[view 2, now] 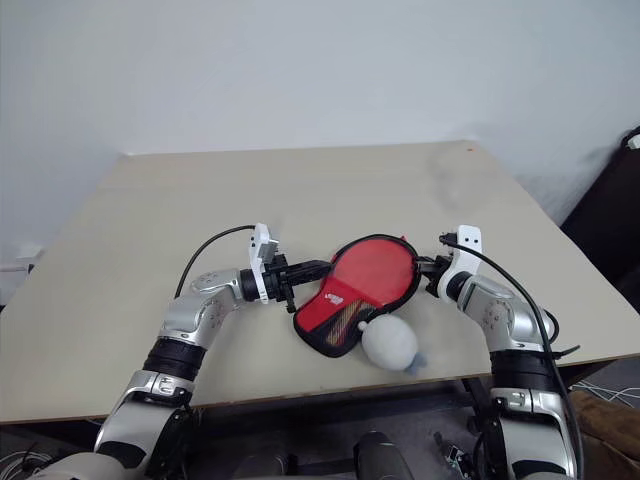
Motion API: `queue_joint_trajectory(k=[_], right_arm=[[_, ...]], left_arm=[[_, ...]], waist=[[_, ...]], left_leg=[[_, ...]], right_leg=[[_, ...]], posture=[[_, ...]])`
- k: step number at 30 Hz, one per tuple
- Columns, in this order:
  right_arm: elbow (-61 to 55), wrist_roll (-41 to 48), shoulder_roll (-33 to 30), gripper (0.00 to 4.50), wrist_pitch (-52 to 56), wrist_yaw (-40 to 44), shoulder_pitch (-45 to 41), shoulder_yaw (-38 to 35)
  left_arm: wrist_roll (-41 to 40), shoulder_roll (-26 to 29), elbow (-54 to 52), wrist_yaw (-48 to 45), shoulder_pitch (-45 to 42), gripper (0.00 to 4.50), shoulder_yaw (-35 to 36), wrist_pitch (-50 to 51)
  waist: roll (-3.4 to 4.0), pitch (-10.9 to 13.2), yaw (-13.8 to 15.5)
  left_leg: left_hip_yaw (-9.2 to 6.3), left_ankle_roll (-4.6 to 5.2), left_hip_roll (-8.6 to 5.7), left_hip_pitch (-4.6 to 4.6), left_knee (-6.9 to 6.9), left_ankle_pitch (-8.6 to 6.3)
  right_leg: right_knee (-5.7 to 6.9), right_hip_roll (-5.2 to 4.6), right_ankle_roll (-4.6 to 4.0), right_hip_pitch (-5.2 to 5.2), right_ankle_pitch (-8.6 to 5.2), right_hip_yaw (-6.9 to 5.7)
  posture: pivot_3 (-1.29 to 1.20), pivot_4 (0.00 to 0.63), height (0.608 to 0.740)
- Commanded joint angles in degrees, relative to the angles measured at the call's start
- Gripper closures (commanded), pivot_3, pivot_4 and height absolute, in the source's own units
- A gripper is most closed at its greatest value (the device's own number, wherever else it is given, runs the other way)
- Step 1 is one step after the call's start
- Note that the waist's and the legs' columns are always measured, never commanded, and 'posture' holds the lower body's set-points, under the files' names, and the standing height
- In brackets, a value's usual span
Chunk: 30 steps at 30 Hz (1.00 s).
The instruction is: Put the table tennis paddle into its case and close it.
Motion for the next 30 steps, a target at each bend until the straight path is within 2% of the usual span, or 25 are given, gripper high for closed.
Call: queue_joint_trajectory(k=[1,10,18,21,30], right_arm=[[2.91,-2.02,0.32,4.45,-4.04,-0.81,-3.84,-1.33],[11.22,-5.14,1.27,4.45,-8.54,-2.6,-6.59,-1.89],[8.3,-9.23,-0.21,4.45,-11.02,1.26,-4.61,2.05],[6.36,-8.87,-0.45,3.83,-10.78,2.21,-3.81,1.65],[1.39,-10.09,-1.45,1.36,-11.02,3.34,-1.66,2.07]], left_arm=[[-0.22,-0.34,-0.91,-0.31,-1.62,4.5,-0.22,-0.77],[-0.46,-0.4,-1.57,-0.19,-1.37,4.5,-0.64,-0.63],[-0.36,-0.3,-1.68,-0.22,-1.28,4.5,-0.82,-0.64],[-0.29,-0.4,-1.53,-0.22,-1.44,4.5,-0.9,-0.71],[-0.27,-0.54,-1.38,-0.29,-1.56,4.5,-1.13,-0.75]], waist=[[0.02,0.0,-0.37],[0.11,-0.01,-1.07],[0.13,-0.02,-1.31],[0.14,-0.01,-1.38],[0.17,-0.01,-1.39]], left_leg=[[0.0,0.0,0.0,0.0,-0.03,0.0],[-0.05,0.01,-0.03,0.0,-0.05,0.0],[-0.04,0.01,-0.03,0.01,-0.01,0.01],[-0.07,0.01,-0.03,0.01,-0.03,0.01],[-0.09,0.01,-0.03,0.02,-0.07,0.01]], right_leg=[[0.0,0.0,0.0,0.0,0.0,0.0],[0.0,0.0,0.01,0.0,0.01,0.02],[0.01,0.0,0.01,0.03,0.01,0.03],[0.01,0.0,0.01,0.02,0.01,0.02],[0.02,0.01,0.01,0.02,0.01,0.01]], posture=[[0.0,0.0,0.74],[0.0,0.0,0.74],[0.0,0.0,0.74],[0.0,0.0,0.74],[0.0,0.0,0.74]])
